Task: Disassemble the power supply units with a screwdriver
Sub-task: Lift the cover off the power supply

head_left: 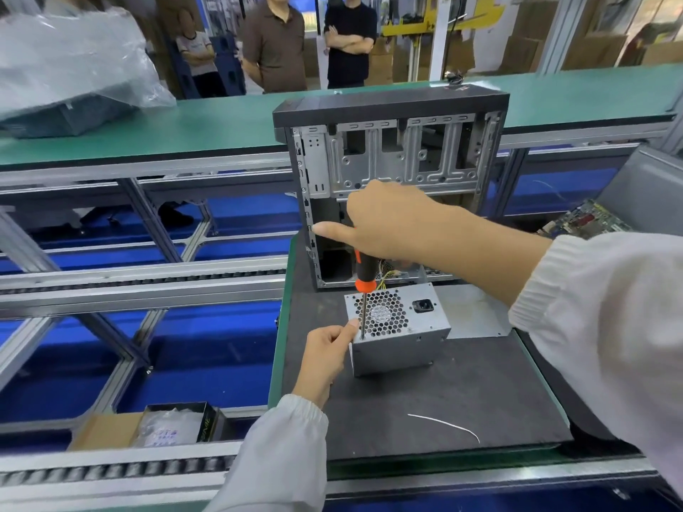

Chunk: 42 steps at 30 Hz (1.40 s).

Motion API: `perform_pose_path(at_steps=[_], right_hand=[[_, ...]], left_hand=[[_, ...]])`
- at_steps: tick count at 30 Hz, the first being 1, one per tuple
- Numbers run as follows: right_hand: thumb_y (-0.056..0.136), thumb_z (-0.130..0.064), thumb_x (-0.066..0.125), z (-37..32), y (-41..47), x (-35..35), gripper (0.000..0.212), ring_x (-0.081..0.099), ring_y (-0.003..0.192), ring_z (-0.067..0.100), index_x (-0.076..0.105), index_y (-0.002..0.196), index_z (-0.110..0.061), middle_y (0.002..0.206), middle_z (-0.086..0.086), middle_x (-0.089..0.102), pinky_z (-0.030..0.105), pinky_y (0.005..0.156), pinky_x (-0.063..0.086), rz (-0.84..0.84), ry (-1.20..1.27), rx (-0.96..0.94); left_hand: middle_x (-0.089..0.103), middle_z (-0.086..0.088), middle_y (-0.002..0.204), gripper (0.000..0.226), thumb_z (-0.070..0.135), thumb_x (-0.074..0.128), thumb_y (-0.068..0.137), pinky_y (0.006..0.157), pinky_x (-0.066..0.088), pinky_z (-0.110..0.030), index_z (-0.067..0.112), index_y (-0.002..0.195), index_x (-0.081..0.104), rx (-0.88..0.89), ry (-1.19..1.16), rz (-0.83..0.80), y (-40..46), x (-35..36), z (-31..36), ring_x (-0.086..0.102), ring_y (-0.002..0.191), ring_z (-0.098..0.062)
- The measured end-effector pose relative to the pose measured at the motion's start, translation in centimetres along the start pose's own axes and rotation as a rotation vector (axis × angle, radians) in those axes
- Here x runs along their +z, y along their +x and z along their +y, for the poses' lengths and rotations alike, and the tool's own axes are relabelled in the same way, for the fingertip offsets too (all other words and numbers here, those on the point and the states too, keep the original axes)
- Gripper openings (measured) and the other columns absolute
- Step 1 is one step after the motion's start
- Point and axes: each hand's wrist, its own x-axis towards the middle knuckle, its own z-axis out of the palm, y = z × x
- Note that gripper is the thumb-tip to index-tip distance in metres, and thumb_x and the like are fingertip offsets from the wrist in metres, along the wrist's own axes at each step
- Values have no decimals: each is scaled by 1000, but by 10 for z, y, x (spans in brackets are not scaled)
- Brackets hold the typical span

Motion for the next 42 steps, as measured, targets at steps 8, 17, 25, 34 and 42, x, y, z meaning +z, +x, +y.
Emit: perform_pose_path(at_steps=[8,17,25,34,42], right_hand=[[100,-43,39,-1,3,-6,47,36,51,15,32,61,-17,59,1,39,28,50,30,-59,-226,-247],[99,-25,48,26,-5,-11,11,44,74,14,49,106,-33,98,-4,31,30,59,32,-326,-173,-546],[87,-35,60,16,-5,-9,27,66,47,14,56,95,-9,75,7,69,22,45,46,-380,339,-240],[86,-75,33,-7,-7,-6,66,43,54,17,40,61,-14,64,3,45,27,48,28,-5,-60,-60],[97,-43,45,-7,7,-12,46,50,46,16,52,68,-9,35,-4,52,25,48,37,-323,21,-162]], left_hand=[[14,6,52,54,36,60,95,46,11,-26,22,57,25,-36,3,24,0,2,-1,12,47,-12],[15,5,54,56,38,62,93,49,11,-27,23,54,25,-45,2,28,2,2,-4,12,48,-13],[14,4,56,53,39,59,95,48,11,-26,20,63,21,-78,55,50,3,3,-3,11,54,-17],[16,2,58,44,42,56,95,51,15,-30,10,69,40,-43,146,37,-2,2,4,14,53,-14],[14,-4,60,54,34,61,94,53,13,-31,8,60,27,-4,125,55,-2,0,6,12,56,-17]])
